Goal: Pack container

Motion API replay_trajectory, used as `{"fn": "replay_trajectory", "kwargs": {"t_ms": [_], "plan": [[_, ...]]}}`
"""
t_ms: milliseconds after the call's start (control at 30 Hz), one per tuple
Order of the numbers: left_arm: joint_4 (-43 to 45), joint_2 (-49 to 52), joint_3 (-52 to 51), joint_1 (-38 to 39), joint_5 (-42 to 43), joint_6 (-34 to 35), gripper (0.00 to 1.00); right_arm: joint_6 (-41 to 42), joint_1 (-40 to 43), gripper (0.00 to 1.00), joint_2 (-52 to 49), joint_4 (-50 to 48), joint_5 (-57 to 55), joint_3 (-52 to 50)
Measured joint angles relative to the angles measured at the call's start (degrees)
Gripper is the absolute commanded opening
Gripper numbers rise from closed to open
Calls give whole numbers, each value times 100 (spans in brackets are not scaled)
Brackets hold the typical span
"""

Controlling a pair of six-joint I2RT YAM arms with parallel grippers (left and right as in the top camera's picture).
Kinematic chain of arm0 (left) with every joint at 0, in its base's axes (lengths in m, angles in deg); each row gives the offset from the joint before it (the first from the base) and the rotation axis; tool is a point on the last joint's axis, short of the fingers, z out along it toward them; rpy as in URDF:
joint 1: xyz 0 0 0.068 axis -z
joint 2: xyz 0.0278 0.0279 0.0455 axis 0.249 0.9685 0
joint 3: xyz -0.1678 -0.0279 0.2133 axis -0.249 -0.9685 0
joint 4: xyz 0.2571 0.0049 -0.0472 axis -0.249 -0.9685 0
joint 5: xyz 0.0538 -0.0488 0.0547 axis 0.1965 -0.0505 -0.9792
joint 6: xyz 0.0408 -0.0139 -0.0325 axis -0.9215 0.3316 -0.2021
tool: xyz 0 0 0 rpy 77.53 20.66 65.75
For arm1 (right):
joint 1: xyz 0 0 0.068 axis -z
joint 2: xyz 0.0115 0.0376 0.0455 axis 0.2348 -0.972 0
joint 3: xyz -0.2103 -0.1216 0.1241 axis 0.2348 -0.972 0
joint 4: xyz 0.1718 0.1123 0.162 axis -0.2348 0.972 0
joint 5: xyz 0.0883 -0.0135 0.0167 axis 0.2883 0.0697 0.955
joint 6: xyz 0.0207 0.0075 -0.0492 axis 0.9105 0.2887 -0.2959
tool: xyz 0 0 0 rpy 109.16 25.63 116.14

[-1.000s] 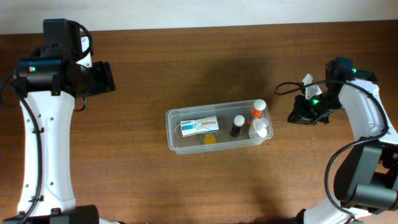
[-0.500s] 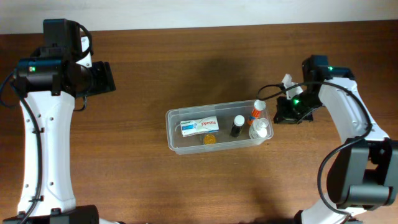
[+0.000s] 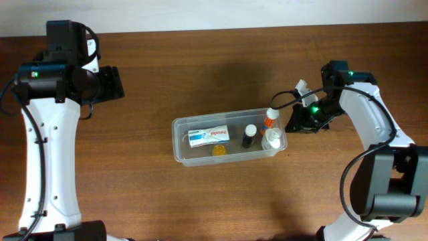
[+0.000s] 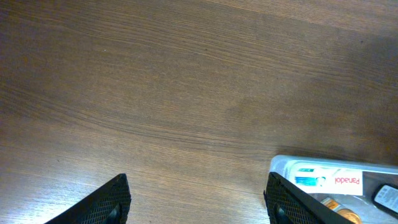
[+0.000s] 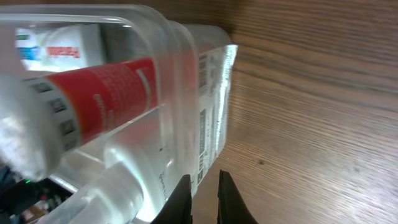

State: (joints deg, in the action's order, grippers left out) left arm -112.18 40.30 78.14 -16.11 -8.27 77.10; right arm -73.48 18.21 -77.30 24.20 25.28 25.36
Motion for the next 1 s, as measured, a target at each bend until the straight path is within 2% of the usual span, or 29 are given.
{"fn": "replay_trajectory", "kwargs": {"t_ms": [300,600,1000], "plan": [[0,0,0,0,0,0,70,-125,-81,8,0,-15,328,0],[-35,0,0,0,0,0,70,212,2,9,0,-201,208,2],[-42,0,0,0,0,0,70,-284,428,9,0,109,186,2]]}}
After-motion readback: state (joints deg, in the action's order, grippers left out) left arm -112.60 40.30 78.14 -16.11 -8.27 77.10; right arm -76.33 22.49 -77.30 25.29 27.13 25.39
